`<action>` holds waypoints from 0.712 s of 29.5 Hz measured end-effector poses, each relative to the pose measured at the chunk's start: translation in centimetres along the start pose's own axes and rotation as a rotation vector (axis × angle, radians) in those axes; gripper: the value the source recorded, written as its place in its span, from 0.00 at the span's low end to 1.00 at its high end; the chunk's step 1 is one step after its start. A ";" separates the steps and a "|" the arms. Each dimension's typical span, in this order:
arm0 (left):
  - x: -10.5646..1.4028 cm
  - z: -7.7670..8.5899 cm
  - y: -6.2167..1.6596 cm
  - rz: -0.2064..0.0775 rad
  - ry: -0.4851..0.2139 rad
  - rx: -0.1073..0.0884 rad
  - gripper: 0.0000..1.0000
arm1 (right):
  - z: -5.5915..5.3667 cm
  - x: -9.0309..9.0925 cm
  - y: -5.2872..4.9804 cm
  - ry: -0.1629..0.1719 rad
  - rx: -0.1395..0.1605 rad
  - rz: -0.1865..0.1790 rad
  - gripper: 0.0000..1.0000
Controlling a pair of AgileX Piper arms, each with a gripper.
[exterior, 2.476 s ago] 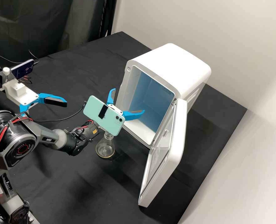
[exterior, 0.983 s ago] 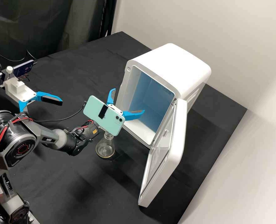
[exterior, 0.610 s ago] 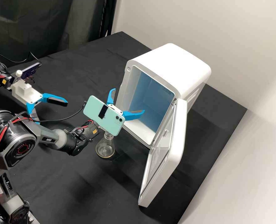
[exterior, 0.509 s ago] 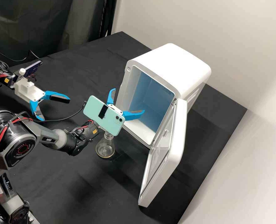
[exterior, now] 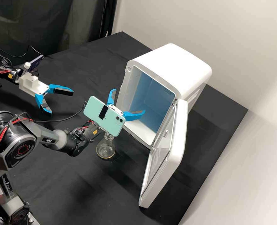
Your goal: Place the flask in the incubator
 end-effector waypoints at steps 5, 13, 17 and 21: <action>-0.5 0.4 0.25 0.008 -0.014 0.010 1.00 | 0.0 0.0 0.0 0.000 0.000 0.000 1.00; -1.0 0.9 0.80 0.028 -0.034 0.007 1.00 | 0.0 0.0 0.0 0.000 0.000 0.000 1.00; -1.0 1.3 0.60 0.019 -0.053 0.009 1.00 | 0.0 0.0 0.0 0.000 0.000 0.000 1.00; -0.9 2.0 0.42 0.011 -0.082 0.012 1.00 | 0.0 0.0 0.0 0.000 0.000 0.000 1.00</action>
